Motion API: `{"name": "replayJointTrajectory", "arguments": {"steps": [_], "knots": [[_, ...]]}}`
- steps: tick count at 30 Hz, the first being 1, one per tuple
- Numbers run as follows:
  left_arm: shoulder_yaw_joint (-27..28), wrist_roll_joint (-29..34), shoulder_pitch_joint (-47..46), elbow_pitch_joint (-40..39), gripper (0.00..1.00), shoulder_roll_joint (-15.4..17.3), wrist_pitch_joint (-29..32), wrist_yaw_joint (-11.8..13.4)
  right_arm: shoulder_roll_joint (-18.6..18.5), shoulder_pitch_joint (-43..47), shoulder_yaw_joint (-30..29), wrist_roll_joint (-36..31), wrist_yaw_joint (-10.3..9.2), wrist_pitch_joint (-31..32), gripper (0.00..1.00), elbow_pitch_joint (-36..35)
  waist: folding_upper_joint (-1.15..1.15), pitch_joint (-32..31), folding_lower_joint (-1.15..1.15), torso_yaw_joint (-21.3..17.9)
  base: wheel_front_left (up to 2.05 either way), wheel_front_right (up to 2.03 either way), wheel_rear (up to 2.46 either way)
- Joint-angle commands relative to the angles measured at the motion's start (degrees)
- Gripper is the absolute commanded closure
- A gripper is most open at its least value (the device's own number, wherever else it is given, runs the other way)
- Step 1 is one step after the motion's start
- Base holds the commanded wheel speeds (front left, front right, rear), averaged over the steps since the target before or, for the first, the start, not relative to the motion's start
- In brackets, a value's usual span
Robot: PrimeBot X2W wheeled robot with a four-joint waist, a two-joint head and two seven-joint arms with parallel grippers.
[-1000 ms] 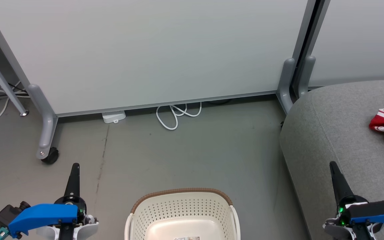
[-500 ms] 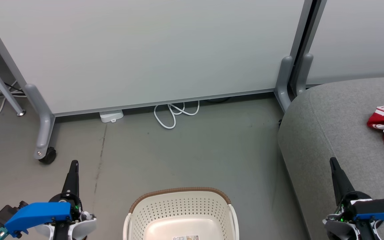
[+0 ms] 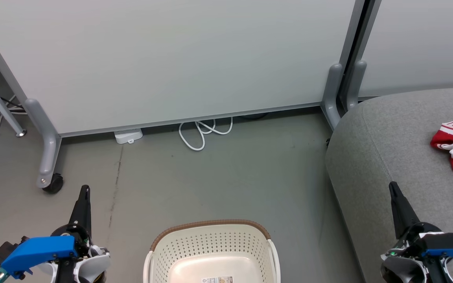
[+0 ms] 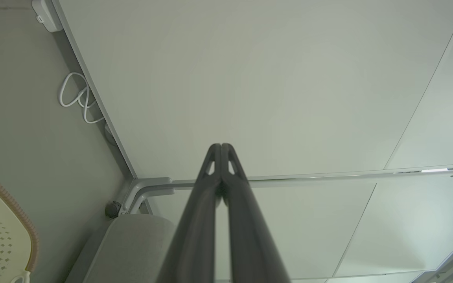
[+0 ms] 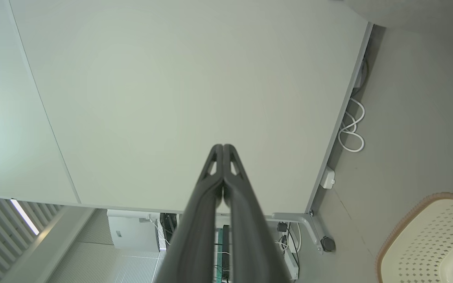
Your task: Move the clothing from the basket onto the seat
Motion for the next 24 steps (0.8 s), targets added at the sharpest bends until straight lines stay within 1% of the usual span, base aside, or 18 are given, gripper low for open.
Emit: {"name": "replayJointTrajectory", "arguments": {"steps": [1,5,24], "knots": [[0.2,-1.0,-0.7,-0.3,1.0,0.0,0.4,-0.5,0.1,-0.7,-0.2,1.2,0.02,0.3,1.0,-0.2,0.0,0.0,0.0,-0.1,0.0,0.0,0.0],[0.4,-2.5,-0.9,-0.4,1.0,0.0,0.7,-0.5,0.1,-0.9,-0.2,2.7,0.02,0.7,1.0,-0.3,0.0,0.1,0.0,-0.2,0.0,0.0,0.0],[0.4,-2.6,-0.8,-0.3,1.0,0.0,0.8,-0.4,0.1,-0.9,-0.2,2.7,0.02,0.7,1.0,-0.3,0.0,0.2,0.0,-0.2,0.0,0.0,0.0]]}}
